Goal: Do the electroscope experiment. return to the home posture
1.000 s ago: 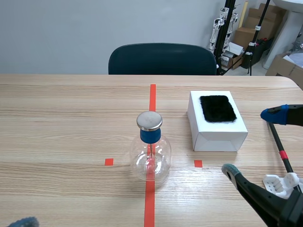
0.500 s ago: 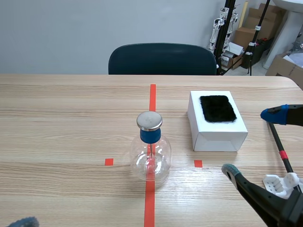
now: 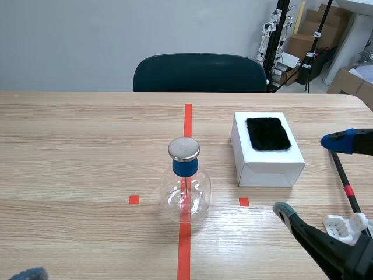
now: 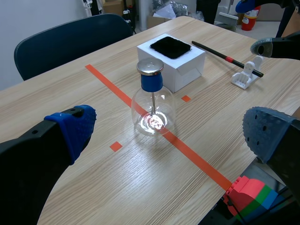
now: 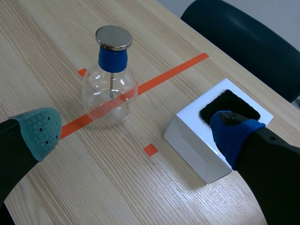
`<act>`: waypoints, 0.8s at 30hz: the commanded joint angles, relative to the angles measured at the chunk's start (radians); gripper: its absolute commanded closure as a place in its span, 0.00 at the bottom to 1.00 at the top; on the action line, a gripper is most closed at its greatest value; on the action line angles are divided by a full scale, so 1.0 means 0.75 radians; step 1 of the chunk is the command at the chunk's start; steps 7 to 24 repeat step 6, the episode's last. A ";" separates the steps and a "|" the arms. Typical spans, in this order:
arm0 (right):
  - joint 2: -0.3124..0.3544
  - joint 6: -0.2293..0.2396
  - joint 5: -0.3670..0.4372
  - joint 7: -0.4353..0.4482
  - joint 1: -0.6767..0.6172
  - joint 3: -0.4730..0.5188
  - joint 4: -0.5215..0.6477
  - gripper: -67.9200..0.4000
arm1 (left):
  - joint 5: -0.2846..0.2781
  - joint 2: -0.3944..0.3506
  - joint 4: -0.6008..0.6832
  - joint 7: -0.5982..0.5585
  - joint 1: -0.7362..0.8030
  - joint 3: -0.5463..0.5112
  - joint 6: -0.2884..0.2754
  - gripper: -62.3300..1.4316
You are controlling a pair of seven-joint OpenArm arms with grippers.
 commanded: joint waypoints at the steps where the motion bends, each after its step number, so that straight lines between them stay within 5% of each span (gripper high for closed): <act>1: 0.007 -0.004 0.014 0.015 0.005 0.013 0.019 0.00 | -0.017 0.003 0.005 -0.019 0.000 0.007 0.003 0.00; 24: 0.007 -0.004 0.014 0.014 0.005 0.013 0.019 0.00 | -0.017 0.003 0.004 -0.019 0.000 0.007 0.003 0.00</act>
